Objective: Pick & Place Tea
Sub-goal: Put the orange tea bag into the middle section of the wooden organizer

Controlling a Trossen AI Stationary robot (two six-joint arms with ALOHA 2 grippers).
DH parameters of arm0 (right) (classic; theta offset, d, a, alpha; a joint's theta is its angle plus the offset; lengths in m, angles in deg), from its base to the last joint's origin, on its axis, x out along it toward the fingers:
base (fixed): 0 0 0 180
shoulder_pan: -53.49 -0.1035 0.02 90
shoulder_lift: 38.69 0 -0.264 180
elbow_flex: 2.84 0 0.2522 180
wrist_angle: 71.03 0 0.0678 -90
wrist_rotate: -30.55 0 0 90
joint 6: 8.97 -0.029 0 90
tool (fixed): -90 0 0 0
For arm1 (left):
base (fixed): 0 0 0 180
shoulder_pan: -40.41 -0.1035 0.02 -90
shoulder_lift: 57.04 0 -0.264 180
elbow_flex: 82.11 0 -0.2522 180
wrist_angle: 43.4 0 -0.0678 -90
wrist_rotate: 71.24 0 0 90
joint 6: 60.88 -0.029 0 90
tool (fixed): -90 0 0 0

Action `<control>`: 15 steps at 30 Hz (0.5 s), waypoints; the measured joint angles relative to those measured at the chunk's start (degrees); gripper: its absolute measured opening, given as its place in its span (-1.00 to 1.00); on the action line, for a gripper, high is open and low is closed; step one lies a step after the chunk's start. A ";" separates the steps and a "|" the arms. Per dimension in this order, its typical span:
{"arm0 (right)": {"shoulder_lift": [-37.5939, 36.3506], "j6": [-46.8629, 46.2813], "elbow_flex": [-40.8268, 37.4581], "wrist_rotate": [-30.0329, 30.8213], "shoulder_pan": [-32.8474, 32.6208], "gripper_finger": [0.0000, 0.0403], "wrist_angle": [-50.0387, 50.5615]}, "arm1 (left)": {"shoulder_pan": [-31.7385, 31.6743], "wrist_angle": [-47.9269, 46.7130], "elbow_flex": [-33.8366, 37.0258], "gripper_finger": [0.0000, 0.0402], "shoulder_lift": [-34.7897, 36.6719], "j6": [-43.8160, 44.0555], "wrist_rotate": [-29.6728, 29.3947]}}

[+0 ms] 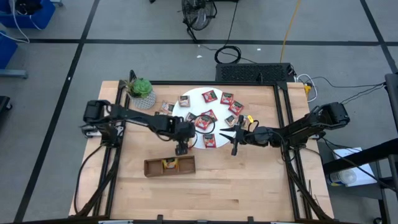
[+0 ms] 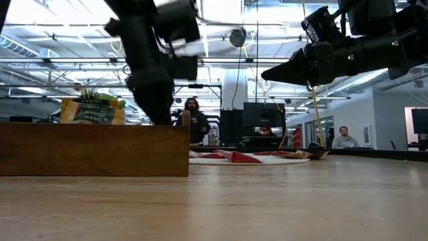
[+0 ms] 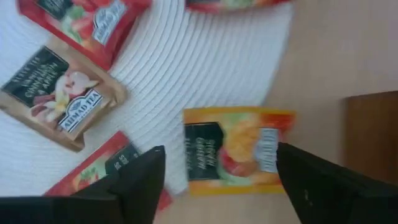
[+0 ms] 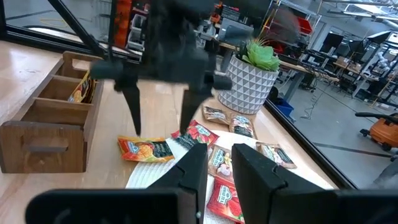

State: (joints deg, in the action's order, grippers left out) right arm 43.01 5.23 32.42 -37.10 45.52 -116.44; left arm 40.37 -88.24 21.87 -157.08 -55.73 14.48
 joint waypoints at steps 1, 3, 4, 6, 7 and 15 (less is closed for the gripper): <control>0.01 0.09 0.00 -0.01 0.00 -0.70 -0.01 | -0.58 0.04 0.00 0.58 -0.76 -1.05 0.08; -0.01 0.17 0.00 0.03 0.00 -0.70 0.23 | -1.73 0.88 0.00 0.63 -1.71 -3.09 0.20; 0.01 0.19 0.00 0.03 0.00 -0.70 0.38 | -2.21 1.21 0.00 0.65 -2.06 -4.03 0.28; -0.01 0.18 0.00 0.03 0.02 -0.70 0.44 | -3.08 1.60 0.00 0.65 -2.73 -5.47 1.18; 0.00 0.18 0.00 0.03 0.02 -0.70 0.61 | -3.44 1.82 0.00 0.65 -2.93 -6.03 2.57; -0.01 0.19 0.00 0.05 0.11 -0.70 0.89 | -4.57 3.08 0.02 0.53 -2.95 -7.91 12.15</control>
State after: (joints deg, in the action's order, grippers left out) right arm 43.00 5.42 32.42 -37.05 45.63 -115.55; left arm 35.80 -85.16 21.89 -160.04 -63.64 26.62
